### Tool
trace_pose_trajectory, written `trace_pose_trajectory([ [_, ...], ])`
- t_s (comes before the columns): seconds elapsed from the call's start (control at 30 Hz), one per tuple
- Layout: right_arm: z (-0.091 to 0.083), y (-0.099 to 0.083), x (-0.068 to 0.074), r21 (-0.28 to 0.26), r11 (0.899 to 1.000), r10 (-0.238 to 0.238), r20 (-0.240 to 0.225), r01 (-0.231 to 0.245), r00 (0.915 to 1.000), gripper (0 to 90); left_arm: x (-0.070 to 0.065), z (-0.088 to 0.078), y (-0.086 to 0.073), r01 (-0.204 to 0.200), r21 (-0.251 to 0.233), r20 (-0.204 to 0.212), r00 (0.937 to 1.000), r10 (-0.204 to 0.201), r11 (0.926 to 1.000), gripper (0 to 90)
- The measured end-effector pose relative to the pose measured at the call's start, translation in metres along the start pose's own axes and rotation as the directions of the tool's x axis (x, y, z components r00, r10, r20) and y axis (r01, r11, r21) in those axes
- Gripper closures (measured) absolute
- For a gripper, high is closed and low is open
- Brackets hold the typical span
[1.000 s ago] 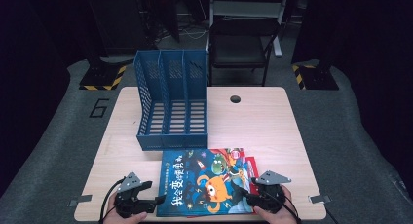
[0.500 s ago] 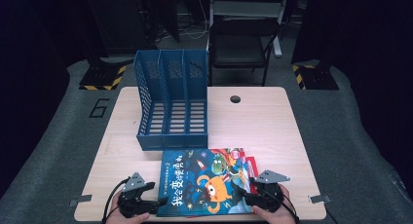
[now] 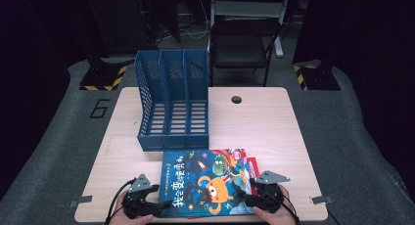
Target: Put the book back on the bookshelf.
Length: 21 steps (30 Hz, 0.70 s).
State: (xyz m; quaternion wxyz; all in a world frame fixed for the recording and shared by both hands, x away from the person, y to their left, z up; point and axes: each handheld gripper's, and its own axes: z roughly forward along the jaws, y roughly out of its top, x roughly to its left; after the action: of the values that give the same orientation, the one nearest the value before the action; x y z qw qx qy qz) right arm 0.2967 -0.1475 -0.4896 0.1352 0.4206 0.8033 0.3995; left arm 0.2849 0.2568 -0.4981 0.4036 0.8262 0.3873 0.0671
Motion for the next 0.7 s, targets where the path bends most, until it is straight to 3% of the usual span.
trace_pose_trajectory([
  [0.7, 0.0003, 0.0005, 0.0014, 0.009, 1.000, 0.002, -0.001, -0.002, 1.0000, 35.5, 0.0031, 0.0025, -0.0010, 0.020, -0.010, 0.017, 0.9996, -0.020, 0.9997, 20.7],
])
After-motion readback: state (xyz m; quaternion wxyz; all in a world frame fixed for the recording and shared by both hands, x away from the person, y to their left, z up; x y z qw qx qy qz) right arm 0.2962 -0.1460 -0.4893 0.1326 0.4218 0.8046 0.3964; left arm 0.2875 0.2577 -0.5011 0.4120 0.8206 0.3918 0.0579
